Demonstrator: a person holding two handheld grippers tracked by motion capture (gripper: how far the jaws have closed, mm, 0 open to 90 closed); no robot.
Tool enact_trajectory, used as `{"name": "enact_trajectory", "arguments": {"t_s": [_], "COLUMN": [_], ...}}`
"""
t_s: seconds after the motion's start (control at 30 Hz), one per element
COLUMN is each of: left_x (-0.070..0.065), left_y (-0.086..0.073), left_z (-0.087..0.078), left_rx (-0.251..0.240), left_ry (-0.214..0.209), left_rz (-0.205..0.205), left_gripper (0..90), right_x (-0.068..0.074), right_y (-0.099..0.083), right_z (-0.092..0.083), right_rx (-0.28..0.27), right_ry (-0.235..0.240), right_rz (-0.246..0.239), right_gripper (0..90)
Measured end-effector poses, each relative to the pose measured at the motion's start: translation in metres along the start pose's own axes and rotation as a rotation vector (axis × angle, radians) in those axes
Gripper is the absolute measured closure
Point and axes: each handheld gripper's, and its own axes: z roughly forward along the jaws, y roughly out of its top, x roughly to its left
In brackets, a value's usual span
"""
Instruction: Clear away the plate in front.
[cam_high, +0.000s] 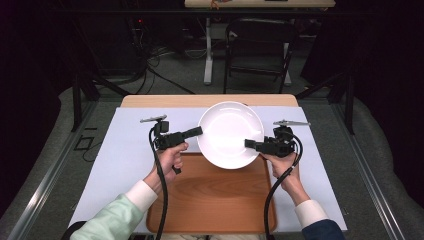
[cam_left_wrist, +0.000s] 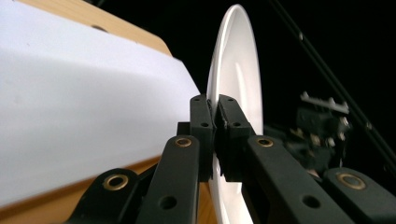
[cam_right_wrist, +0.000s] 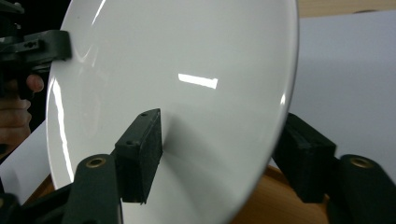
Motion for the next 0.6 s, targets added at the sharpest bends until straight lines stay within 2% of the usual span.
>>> {"name": "enact_trajectory", "arguments": {"t_s": [0.03,0.07,0.17,0.33,0.43,0.47,0.53,0.57,0.6], "left_x": [0.0,0.0,0.004,0.006,0.007,0.007,0.007,0.005,0.004], "left_y": [0.0,-0.002,-0.005,-0.006,-0.007,-0.007,-0.006,-0.005,-0.004], "left_z": [0.0,-0.001,-0.004,-0.007,-0.007,-0.006,-0.006,-0.006,-0.006], "left_rx": [0.0,0.006,0.02,0.031,0.048,0.066,0.077,0.08,0.087], "left_ry": [0.0,-0.002,0.018,0.014,0.025,0.04,0.043,0.051,0.051], "left_rz": [0.0,-0.002,0.026,0.027,0.046,0.064,0.075,0.111,0.126], "left_gripper": [86.0,86.0,86.9,87.0,86.7,86.2,85.7,85.4,85.3], "right_x": [0.0,0.001,0.003,0.007,0.008,0.009,0.011,0.012,0.013], "right_y": [0.0,-0.001,-0.002,-0.002,-0.001,-0.001,0.0,-0.001,0.0], "right_z": [0.0,-0.001,-0.004,-0.007,-0.009,-0.011,-0.013,-0.014,-0.015], "right_rx": [0.0,-0.012,-0.021,-0.028,-0.033,-0.039,-0.048,-0.052,-0.058], "right_ry": [0.0,-0.009,-0.001,0.016,0.017,0.015,0.011,0.009,0.009], "right_rz": [0.0,0.002,0.01,-0.001,-0.008,-0.013,-0.023,-0.026,-0.03], "right_gripper": [44.8,48.8,56.5,61.0,63.9,65.4,66.8,67.5,67.7]}}
